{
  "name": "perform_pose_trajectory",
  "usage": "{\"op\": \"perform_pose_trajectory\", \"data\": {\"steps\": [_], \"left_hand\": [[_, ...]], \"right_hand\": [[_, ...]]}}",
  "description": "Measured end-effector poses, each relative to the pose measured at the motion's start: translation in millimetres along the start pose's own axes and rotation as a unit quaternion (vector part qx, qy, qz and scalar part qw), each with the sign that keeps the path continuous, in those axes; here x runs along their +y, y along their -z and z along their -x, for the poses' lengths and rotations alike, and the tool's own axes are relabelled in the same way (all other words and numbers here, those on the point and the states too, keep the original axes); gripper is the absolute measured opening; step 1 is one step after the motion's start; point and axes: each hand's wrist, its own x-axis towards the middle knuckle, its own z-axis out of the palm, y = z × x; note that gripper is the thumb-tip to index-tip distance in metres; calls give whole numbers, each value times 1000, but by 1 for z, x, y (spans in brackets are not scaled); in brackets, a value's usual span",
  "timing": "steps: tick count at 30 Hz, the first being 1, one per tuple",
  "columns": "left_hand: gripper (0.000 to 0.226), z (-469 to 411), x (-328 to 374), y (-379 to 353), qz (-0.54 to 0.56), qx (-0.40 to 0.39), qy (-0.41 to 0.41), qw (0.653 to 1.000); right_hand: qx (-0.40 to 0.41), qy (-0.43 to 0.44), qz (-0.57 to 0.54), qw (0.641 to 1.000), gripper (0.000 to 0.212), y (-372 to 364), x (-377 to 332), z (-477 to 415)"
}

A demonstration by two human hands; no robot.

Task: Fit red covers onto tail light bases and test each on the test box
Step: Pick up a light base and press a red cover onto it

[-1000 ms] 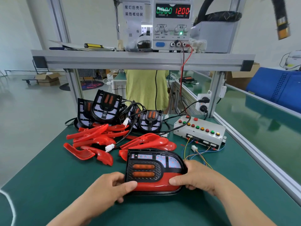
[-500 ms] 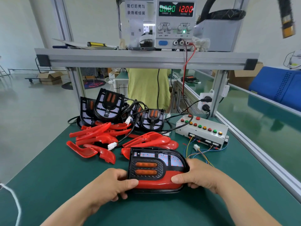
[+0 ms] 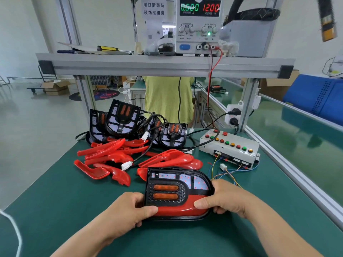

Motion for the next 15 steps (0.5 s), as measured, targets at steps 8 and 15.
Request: {"op": "perform_pose_trajectory", "data": {"steps": [8, 15], "left_hand": [[10, -4, -4, -6, -25, 18, -25, 999], [40, 1, 0, -4, -25, 9, -17, 999]], "right_hand": [[-2, 3, 6, 1000, 56, 0, -2, -1], [2, 9, 16, 1000, 47, 0, -2, -1]]}}
